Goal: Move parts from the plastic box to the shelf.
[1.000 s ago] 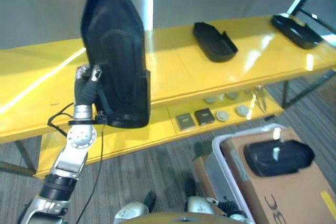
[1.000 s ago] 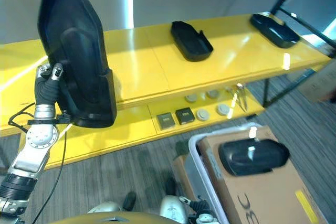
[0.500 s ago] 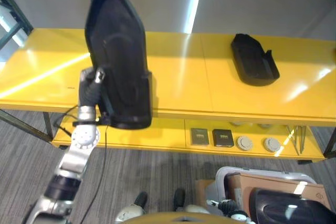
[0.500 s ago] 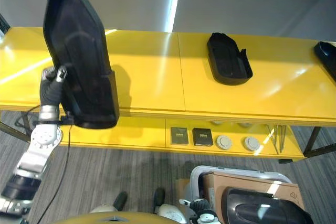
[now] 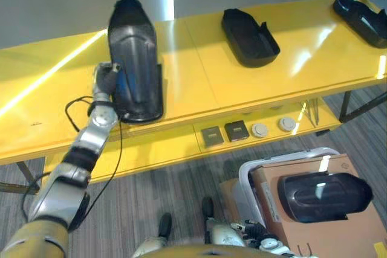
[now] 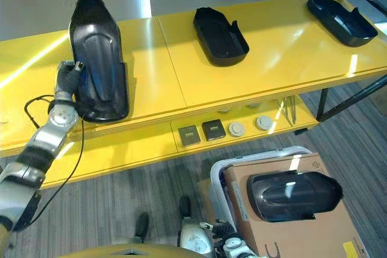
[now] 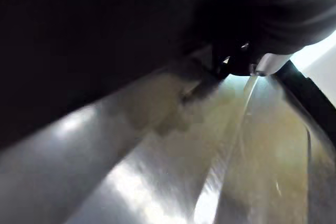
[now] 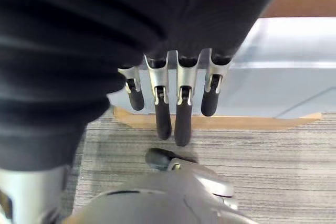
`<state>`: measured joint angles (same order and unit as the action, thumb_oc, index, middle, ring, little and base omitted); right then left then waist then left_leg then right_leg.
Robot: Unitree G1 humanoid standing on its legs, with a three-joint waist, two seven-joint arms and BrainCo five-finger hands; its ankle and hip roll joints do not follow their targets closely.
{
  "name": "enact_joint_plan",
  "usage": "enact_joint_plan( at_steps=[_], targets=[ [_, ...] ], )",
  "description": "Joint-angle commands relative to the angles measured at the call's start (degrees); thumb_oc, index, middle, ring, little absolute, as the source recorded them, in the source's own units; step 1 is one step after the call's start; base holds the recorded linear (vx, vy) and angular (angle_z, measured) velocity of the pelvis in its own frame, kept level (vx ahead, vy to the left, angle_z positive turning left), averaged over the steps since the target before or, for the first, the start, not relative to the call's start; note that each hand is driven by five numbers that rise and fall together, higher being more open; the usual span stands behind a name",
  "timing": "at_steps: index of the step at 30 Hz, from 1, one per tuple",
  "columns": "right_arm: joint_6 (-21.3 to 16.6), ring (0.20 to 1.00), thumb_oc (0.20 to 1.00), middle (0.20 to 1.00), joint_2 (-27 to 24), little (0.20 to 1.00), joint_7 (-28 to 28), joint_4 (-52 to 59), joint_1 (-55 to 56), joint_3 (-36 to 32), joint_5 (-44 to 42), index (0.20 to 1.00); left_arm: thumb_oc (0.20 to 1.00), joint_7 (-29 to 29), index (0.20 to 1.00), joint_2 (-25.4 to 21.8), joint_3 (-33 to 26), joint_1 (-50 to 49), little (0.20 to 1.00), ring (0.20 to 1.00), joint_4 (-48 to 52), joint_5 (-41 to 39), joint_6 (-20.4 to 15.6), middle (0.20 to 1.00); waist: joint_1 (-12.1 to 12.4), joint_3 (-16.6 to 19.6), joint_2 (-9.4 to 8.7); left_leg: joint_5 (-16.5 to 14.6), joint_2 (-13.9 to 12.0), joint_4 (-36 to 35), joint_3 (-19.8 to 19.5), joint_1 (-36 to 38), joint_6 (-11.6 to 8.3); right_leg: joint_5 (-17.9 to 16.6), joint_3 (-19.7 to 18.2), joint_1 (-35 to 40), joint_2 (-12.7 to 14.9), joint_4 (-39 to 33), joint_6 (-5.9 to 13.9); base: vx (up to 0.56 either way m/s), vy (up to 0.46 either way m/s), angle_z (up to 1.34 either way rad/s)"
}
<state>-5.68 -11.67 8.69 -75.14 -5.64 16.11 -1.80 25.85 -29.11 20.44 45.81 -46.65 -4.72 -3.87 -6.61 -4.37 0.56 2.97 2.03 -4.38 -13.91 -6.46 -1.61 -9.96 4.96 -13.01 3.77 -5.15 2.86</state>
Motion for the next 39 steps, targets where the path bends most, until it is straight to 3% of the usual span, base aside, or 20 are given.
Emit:
enact_joint_plan(
  at_steps=[1, 14, 15, 16, 17, 27, 32, 34, 39],
  targets=[
    [1.7, 1.0, 1.0, 1.0, -0.4, 1.0, 1.0, -0.6, -0.6, 2.2, 0.2, 1.0, 0.2, 1.5, 0.2, -2.7, -2.3, 8.5, 0.2, 0.2, 0.1, -1.7, -0.8, 0.2, 0.9, -2.9, -0.74, -2.0, -2.3, -0.6, 2.1, -0.1, -2.72, 6.3, -1.3, 5.5, 3.3, 0.1, 6.39, 0.01, 0.004, -0.16],
    [1.9, 1.0, 1.0, 1.0, 0.1, 1.0, 0.1, -0.8, -3.8, 4.5, -1.2, 1.0, 0.209, 0.6, 0.209, -2.8, 1.1, 15.6, 0.209, 0.209, -11.2, -2.0, 2.1, 0.209, 0.8, -6.6, -1.28, -1.1, -2.9, -0.6, 3.1, -1.5, -2.89, 5.6, -2.2, 3.4, 2.8, 0.1, 6.41, 0.0, -0.005, -0.04],
    [1.8, 1.0, 1.0, 1.0, 0.1, 1.0, 0.0, -0.8, -3.9, 4.6, -1.4, 1.0, 0.555, 0.5, 0.555, -3.3, 1.5, 16.1, 0.555, 0.555, -12.7, -1.6, 2.2, 0.555, 0.8, -6.7, -1.28, -1.0, -3.0, -0.6, 3.1, -1.6, -2.89, 5.6, -2.3, 3.3, 2.7, 0.1, 6.4, 0.0, 0.0, 0.0],
    [1.8, 1.0, 1.0, 1.0, 0.2, 1.0, -0.1, -0.7, -4.0, 4.8, -1.4, 1.0, 0.555, 0.7, 0.555, -3.6, 1.7, 16.8, 0.555, 0.555, -13.4, -1.5, 2.3, 0.555, 0.7, -6.8, -1.3, -1.0, -2.9, -0.6, 3.1, -1.7, -2.87, 5.6, -2.4, 3.2, 2.7, 0.1, 6.37, 0.0, 0.0, 0.0],
    [1.8, 1.0, 1.0, 1.0, 0.2, 1.0, -0.1, -0.7, -4.0, 4.8, -1.4, 1.0, 1.0, 0.7, 1.0, -3.6, 1.7, 16.8, 1.0, 1.0, -13.5, -1.5, 2.2, 1.0, 0.8, -6.8, -1.32, -1.0, -2.9, -0.6, 3.1, -1.7, -2.87, 5.6, -2.4, 3.2, 2.7, 0.1, 6.37, 0.0, -0.008, -0.04],
    [1.4, 1.0, 1.0, 1.0, 0.2, 1.0, -0.2, -0.7, -4.9, 5.4, -2.4, 1.0, 1.0, 2.0, 1.0, -4.8, 3.3, 20.1, 1.0, 1.0, -16.1, 0.7, 3.4, 1.0, 0.8, -7.6, -1.18, -0.9, -3.1, -0.6, 3.5, -2.3, -2.82, 5.4, -2.8, 2.6, 2.6, 0.1, 6.34, 0.0, -0.006, -0.05],
    [1.5, 1.0, 1.0, 1.0, 0.3, 1.0, -0.2, -1.2, -4.8, 5.3, -2.7, 1.0, 1.0, 4.0, 1.0, -3.3, 1.4, 20.4, 1.0, 1.0, -13.4, -2.5, 2.4, 1.0, 0.8, -7.3, -1.21, -1.1, -3.2, -0.6, 3.4, -1.8, -2.73, 5.7, -2.8, 3.1, 2.5, 0.1, 6.34, 0.01, -0.001, 0.0],
    [1.6, 1.0, 1.0, 1.0, 0.5, 1.0, 0.1, -1.2, -4.6, 4.7, -2.7, 1.0, 1.0, 6.4, 1.0, -2.1, -1.7, 18.4, 1.0, 1.0, -3.3, -5.1, 0.1, 1.0, 1.0, -6.7, -1.23, -1.5, -3.1, -0.6, 3.1, -1.1, -2.75, 6.3, -2.6, 4.0, 2.5, 0.1, 6.24, 0.05, -0.004, 0.02],
    [2.4, 1.0, 1.0, 1.0, -0.1, 1.0, 0.1, -1.4, -3.8, 2.7, -2.1, 1.0, 1.0, 5.9, 1.0, -0.7, -7.6, 11.0, 1.0, 1.0, 18.1, -10.2, -6.0, 1.0, 1.9, -4.4, -1.26, -2.8, -3.6, -0.6, 2.6, 1.2, -2.89, 7.5, -1.8, 6.7, 2.5, 0.1, 6.0, 0.07, -0.004, 0.06]
  ],
)
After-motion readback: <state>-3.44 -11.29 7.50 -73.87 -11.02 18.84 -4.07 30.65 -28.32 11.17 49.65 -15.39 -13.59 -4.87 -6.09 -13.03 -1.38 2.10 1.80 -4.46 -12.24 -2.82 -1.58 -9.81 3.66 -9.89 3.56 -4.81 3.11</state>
